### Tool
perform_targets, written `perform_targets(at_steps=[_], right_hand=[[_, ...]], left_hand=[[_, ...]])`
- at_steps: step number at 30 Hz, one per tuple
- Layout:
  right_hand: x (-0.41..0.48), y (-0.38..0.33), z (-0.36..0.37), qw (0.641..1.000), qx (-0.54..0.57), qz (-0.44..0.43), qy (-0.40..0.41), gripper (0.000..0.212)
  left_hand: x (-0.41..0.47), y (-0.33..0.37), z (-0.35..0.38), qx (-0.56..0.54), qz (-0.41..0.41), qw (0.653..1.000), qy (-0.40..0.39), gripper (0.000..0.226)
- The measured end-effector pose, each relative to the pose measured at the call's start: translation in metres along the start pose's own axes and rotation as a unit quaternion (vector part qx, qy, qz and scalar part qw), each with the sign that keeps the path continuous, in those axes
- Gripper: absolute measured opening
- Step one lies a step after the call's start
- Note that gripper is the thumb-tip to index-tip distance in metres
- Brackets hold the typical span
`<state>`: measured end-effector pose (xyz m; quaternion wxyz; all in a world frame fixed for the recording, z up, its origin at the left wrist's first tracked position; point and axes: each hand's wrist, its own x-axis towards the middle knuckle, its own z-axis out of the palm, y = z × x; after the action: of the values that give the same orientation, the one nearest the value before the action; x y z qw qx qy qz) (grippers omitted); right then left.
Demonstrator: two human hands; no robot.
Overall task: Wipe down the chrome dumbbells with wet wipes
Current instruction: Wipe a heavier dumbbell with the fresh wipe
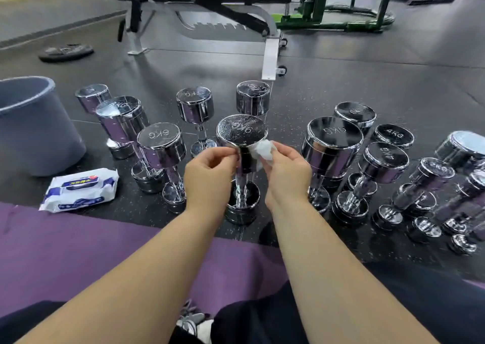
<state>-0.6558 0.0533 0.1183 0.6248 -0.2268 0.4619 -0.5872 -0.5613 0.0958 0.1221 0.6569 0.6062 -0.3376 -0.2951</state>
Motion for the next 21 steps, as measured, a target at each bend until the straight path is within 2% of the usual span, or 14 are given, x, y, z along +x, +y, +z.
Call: perform_targets(at_steps=[3,6,8,10,12,15,18,21], right_hand=[[0.008,0.015,-0.005,0.998,-0.038,0.029,0.046,0.023],[0.006,0.013,0.006,0.998,-0.037,-0.042,0.030,0.029],[0.007,0.017,0.011,0.997,-0.056,-0.045,0.023,0.024],[0.010,0.027,0.007,0.997,-0.070,0.020,0.031,0.025],[0.009,0.030,0.006,0.997,-0.045,0.069,-0.002,0.026],[0.014,0.021,0.011,0.993,0.055,0.092,-0.041,0.023],[0.022,0.006,0.013,0.982,0.137,0.126,-0.022,0.025],[0.023,0.001,0.009,0.974,0.145,0.175,-0.022,0.031]], left_hand=[[0.010,-0.001,-0.006,0.014,-0.016,0.998,0.062,0.019],[0.019,-0.006,-0.001,-0.039,-0.090,0.995,0.020,0.020],[0.019,-0.007,0.006,-0.112,-0.128,0.985,0.011,0.020],[0.021,-0.008,0.009,-0.151,-0.146,0.978,0.015,0.020],[0.025,-0.010,0.008,-0.152,-0.159,0.975,0.009,0.023],[0.030,-0.013,0.009,-0.158,-0.174,0.972,0.001,0.022],[0.031,-0.011,0.010,-0.172,-0.187,0.967,0.006,0.019],[0.034,-0.009,0.009,-0.163,-0.197,0.967,0.019,0.021]])
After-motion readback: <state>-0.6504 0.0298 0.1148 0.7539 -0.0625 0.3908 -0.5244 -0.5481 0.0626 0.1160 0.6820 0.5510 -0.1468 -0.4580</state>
